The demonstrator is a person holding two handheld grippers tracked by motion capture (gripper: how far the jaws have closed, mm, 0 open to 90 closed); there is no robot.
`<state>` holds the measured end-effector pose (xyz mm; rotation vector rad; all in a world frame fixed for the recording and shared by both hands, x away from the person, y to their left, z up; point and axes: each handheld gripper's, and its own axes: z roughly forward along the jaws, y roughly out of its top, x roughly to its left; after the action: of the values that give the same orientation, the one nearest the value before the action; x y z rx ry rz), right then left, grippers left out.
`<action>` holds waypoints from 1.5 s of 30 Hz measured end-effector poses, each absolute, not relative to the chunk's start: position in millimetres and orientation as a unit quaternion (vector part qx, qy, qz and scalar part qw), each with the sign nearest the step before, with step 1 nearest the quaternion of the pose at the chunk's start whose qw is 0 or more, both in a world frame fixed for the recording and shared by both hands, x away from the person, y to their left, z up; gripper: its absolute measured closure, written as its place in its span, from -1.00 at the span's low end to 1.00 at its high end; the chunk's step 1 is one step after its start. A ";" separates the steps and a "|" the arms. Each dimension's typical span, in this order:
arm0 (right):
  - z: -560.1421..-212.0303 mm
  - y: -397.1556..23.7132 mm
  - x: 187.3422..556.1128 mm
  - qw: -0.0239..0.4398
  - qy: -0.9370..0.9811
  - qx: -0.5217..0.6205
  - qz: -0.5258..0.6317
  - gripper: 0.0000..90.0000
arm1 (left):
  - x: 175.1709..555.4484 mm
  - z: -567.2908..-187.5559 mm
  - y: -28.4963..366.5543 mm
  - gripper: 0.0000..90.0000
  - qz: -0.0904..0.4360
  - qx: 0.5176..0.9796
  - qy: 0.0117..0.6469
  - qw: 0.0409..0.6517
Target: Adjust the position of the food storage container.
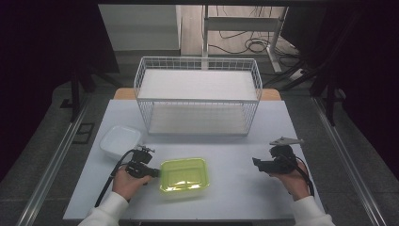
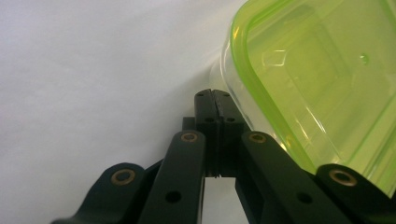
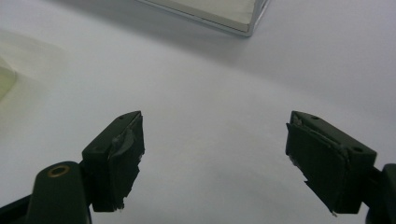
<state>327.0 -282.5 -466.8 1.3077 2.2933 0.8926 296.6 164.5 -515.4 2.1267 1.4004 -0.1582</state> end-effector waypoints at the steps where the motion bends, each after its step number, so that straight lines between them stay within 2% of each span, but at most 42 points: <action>1: -467.2 -282.7 327.2 0.177 0.810 0.462 0.314 -0.57 | 297.6 -516.1 162.1 0.99 -0.063 0.798 0.524 0.292; 12: -467.8 -281.9 326.8 0.176 0.811 0.462 0.314 -0.57 | 302.2 -518.1 140.3 0.99 -0.072 0.809 0.505 0.291; 19: -467.7 -281.6 325.8 0.177 0.810 0.463 0.314 -0.57 | 299.3 -512.6 150.9 0.98 -0.053 0.801 0.514 0.303; 23: -466.6 -281.1 324.5 0.183 0.808 0.461 0.317 -0.57 | 290.8 -500.2 162.0 0.94 -0.039 0.786 0.517 0.335; 24: -466.2 -280.6 323.9 0.184 0.808 0.461 0.318 -0.57 | 287.9 -494.7 165.9 0.90 -0.036 0.782 0.516 0.348; 25: -464.8 -278.7 321.9 0.188 0.808 0.455 0.324 -0.57 | 286.1 -490.6 168.4 0.76 -0.031 0.779 0.514 0.358; 27: -464.2 -277.9 321.1 0.188 0.809 0.452 0.327 -0.57 | 283.5 -483.0 171.2 0.68 -0.020 0.775 0.511 0.371; 31: -460.5 -271.3 315.7 0.174 0.808 0.436 0.356 -0.58 | 281.9 -474.9 173.0 0.16 -0.011 0.770 0.510 0.382; 34: -457.9 -265.2 310.7 0.165 0.810 0.422 0.372 -0.58 | 281.3 -471.2 174.8 -0.06 -0.006 0.766 0.513 0.388; 40: -457.4 -256.2 306.9 0.136 0.812 0.422 0.378 -0.57 | 278.9 -464.8 181.1 -0.22 0.016 0.764 0.519 0.383; 45: -457.4 -247.5 311.7 0.119 0.821 0.426 0.361 -0.56 | 277.6 -466.2 179.1 -0.28 0.032 0.781 0.512 0.357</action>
<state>311.7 -247.5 -457.4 1.2453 2.4006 1.0568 277.6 179.1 -466.2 2.0156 1.3215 0.0817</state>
